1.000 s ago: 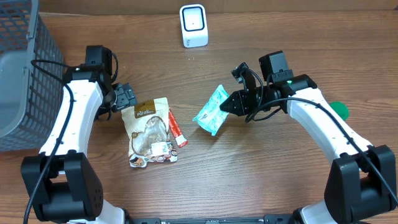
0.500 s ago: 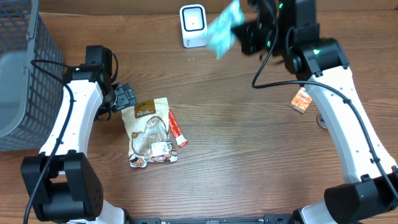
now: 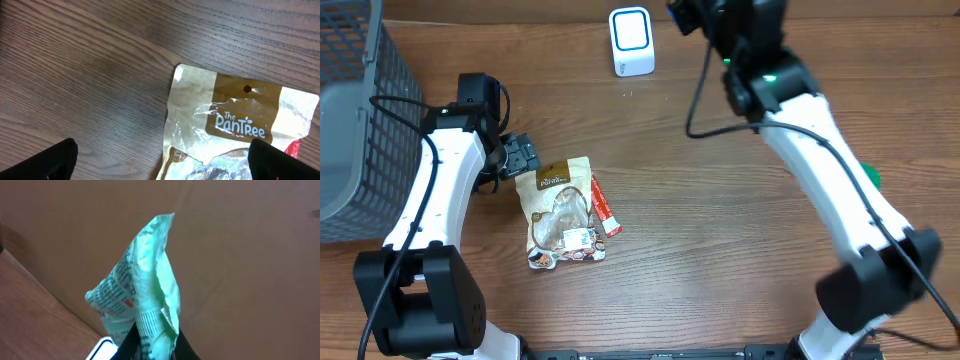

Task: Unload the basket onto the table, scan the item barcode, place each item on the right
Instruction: 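Carry the wipes pack up to the white scanner with the right gripper, then hold the wipes pack against the scanner window with the right gripper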

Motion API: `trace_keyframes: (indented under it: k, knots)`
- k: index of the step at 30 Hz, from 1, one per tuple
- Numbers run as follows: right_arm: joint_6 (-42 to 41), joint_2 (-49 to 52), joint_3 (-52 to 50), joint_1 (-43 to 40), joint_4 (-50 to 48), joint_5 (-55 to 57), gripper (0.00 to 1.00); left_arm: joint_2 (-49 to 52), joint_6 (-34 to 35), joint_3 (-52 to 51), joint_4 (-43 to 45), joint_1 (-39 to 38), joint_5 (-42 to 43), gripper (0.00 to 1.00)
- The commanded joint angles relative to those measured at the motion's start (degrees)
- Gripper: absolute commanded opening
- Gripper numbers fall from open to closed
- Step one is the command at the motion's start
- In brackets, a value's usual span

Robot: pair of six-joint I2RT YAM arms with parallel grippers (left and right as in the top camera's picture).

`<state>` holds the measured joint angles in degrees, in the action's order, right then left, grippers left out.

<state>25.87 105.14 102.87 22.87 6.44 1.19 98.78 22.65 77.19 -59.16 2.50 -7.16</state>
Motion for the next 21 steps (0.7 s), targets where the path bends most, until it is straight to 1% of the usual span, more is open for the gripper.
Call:
trace_keyframes:
  k: [1, 7, 15, 17, 21]
  knots:
    - [4.15, 6.58, 1.03, 0.42, -4.52, 2.23, 0.04, -0.92, -0.39, 0.33, 0.02, 0.11, -0.74, 1.0]
    - [8.46, 16.59, 1.03, 0.59, -16.04, 4.79, 0.04, -0.92, -0.42, 0.33, 0.04, 0.11, -0.74, 1.0]
    - [13.64, 25.4, 1.03, 0.72, -30.45, 6.56, 0.04, -0.92, -0.39, 0.33, 0.02, 0.11, -0.74, 1.0]
    - [13.64, 26.84, 1.03, 0.72, -32.3, 7.39, 0.04, -0.92, -0.42, 0.33, 0.02, 0.11, -0.74, 1.0]
    - [13.62, 29.18, 1.03, 0.72, -32.3, 7.39, 0.04, -0.92, -0.42, 0.33, 0.02, 0.11, -0.74, 1.0]
